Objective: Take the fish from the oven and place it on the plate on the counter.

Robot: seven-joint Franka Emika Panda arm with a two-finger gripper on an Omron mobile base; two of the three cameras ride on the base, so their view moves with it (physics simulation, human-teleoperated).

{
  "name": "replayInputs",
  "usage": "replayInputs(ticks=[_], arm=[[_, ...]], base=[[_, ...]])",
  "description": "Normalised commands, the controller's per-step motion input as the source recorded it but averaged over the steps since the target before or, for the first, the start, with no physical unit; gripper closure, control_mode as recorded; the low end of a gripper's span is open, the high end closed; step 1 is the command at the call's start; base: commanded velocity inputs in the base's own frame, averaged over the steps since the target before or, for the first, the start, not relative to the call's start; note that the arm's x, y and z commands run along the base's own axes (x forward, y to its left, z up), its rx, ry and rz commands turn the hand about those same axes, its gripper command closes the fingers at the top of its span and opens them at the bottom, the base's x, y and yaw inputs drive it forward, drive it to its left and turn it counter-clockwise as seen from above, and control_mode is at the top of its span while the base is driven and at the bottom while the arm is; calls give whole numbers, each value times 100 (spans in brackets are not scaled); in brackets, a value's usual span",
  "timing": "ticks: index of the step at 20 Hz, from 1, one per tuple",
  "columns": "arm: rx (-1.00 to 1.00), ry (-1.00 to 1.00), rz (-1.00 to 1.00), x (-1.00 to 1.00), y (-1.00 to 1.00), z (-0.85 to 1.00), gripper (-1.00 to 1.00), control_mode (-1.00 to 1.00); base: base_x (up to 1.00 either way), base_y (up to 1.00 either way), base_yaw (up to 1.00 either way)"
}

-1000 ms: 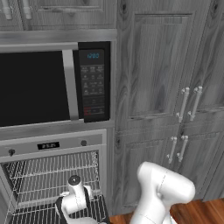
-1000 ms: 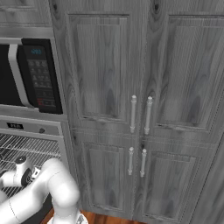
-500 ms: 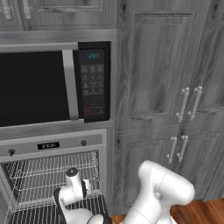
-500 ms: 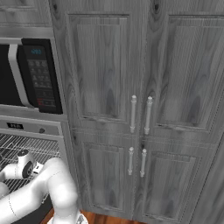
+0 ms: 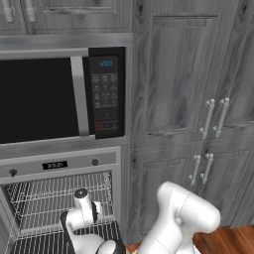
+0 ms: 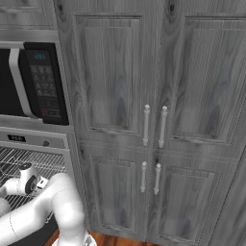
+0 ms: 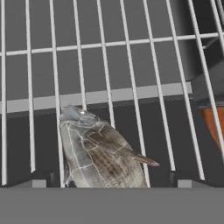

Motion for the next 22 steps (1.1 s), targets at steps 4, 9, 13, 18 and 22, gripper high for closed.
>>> replayInputs(ticks=[4,9,13,18,22], arm=[[-5,0,0,62,-3,-36,-100,-100],[-6,7,0,40,-8,-88,-100,-100],[-5,20,1,11,0,-100,-100,-100],[0,37,1,0,0,-100,100,-100],[0,40,0,0,0,-100,100,-100]], base=[[0,0,0],[0,0,0],[0,0,0],[0,0,0],[0,0,0]])
